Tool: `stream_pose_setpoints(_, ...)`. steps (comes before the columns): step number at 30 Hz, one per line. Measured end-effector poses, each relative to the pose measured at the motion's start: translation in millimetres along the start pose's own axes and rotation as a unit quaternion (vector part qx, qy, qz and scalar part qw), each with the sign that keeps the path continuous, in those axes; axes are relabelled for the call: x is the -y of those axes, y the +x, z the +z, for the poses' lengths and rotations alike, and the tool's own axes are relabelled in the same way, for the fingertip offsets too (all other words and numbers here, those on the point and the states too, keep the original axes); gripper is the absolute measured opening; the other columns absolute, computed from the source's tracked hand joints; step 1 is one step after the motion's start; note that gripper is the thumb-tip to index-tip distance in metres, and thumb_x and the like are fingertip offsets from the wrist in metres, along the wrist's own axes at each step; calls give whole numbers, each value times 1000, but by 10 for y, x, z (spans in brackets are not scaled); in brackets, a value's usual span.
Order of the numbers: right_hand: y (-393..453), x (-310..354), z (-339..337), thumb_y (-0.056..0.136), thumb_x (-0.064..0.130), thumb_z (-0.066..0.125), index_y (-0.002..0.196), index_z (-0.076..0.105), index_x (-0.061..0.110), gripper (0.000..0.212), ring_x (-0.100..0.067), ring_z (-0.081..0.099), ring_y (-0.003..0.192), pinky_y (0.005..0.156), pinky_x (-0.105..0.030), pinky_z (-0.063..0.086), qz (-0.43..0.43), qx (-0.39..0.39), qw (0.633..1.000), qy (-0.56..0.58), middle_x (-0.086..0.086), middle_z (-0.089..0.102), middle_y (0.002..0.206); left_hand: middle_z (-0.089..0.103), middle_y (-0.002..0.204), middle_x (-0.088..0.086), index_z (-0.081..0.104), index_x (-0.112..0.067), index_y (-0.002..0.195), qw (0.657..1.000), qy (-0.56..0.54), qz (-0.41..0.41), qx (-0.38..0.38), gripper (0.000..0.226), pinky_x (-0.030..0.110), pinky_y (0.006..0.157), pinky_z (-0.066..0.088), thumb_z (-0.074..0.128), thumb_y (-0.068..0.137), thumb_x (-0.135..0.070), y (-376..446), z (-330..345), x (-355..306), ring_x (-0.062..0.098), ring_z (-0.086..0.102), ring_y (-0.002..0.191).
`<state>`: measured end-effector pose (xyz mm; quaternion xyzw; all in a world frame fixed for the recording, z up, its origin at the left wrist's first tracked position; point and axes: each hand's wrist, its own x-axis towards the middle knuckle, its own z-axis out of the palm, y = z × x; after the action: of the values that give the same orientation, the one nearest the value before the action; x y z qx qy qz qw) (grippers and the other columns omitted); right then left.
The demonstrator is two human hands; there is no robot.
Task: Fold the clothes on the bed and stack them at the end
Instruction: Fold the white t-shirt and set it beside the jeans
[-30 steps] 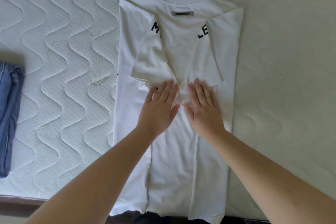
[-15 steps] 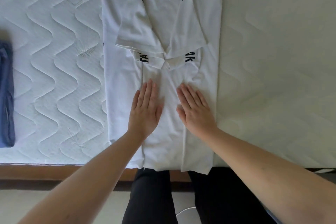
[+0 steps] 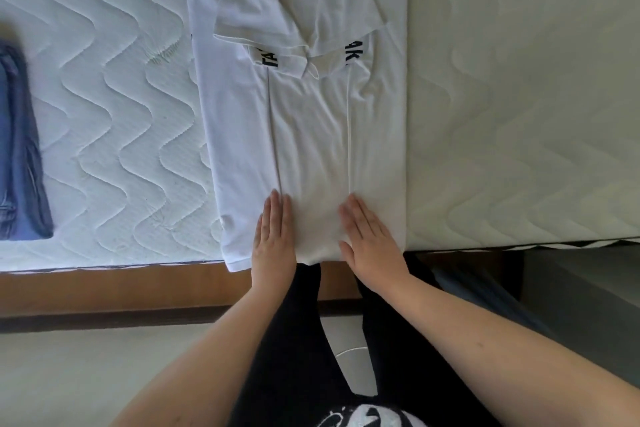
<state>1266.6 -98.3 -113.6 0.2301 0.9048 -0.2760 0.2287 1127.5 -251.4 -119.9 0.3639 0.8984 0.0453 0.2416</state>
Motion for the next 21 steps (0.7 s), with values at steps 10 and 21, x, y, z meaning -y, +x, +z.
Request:
stream_pose_setpoints(10, -329, 59, -69, 101, 16, 47, 142, 48, 9, 42, -26, 48, 130, 107, -40, 39, 6, -54, 995, 80, -9, 51, 142, 8, 164, 17, 17, -3, 155, 996, 33, 28, 80, 75, 43, 120, 24, 33, 82, -1, -455, -56, 130, 31, 11, 151)
stream_pose_setpoints(21, 21, -450, -527, 96, 24, 57, 142, 40, 12, 50, -25, 52, 117, 96, -32, 44, 333, -155, 865, 340, -10, 53, 126, 53, 138, 6, 43, -13, 145, 956, -269, -37, 110, 44, 29, 101, 40, 47, 102, -23, 441, -370, -726, 20, 53, 123)
